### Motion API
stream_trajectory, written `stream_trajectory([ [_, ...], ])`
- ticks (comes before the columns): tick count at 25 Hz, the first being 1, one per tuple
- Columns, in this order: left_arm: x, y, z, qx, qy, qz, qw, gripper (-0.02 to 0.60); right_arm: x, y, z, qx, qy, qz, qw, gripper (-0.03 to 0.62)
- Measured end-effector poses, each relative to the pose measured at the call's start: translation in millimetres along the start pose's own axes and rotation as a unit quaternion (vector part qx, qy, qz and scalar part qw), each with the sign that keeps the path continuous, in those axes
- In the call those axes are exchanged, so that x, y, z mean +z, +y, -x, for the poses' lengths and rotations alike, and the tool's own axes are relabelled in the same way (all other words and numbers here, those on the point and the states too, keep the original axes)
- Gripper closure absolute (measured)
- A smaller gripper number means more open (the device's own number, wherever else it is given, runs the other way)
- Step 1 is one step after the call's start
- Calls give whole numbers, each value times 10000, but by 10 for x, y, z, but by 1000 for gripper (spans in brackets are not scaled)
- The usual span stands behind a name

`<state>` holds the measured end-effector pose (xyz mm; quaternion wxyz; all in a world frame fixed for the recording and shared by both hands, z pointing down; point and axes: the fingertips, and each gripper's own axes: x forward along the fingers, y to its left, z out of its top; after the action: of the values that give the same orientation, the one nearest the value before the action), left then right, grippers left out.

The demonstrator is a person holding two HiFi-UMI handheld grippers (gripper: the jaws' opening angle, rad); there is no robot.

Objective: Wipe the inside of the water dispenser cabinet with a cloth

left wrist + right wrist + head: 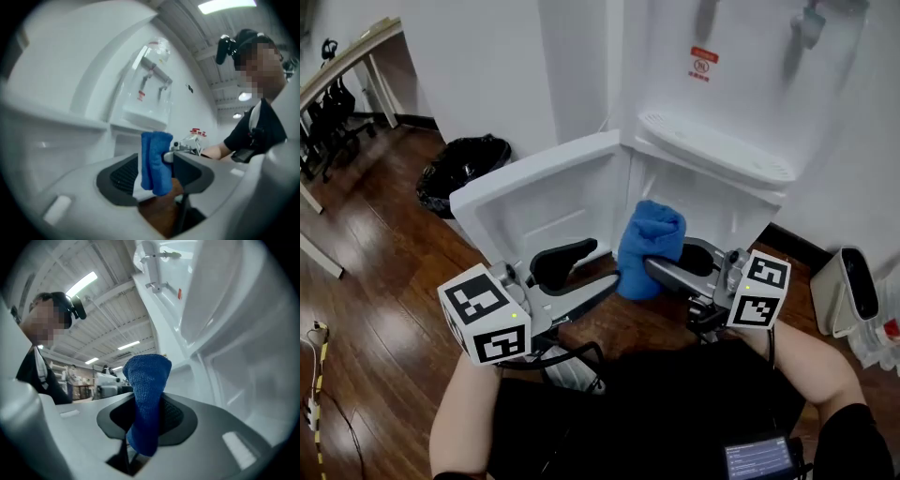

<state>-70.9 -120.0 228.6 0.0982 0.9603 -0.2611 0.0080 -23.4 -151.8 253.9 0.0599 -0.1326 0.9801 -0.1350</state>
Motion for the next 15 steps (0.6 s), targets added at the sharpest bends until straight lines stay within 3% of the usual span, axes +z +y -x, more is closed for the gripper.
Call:
stream_trajectory([
  [2,483,107,420,767,-588,-648,9932,345,248,-151,-19,-721,-118,482,9962,482],
  [3,709,207,699,1272,-911,-895,9836,345,382,-201,-54,-1023,-211,622,9926,482],
  [5,986,530,1329,2530,-1319,-1265,9501,346,644,-241,-180,-1484,-478,684,9854,482],
  [7,958,918,1862,3608,-1285,-1448,9123,345,893,-237,-359,-1843,-775,728,9771,482],
  [8,851,1087,2014,3857,-1195,-1409,9039,329,1016,-229,-458,-1995,-912,821,9722,482],
  [9,714,1227,2080,3901,-1146,-1283,9045,316,1138,-220,-560,-2132,-1033,989,9665,482],
  [12,326,1436,1930,3549,-1099,-883,9242,301,1471,-165,-852,-2627,-1174,1976,9371,482],
  [13,228,1457,1842,3448,-1000,-870,9293,301,1561,-137,-951,-2849,-1114,2445,9201,482],
  [15,87,1462,1701,3339,-699,-927,9354,301,1692,-81,-1165,-3308,-820,3470,8737,482],
])
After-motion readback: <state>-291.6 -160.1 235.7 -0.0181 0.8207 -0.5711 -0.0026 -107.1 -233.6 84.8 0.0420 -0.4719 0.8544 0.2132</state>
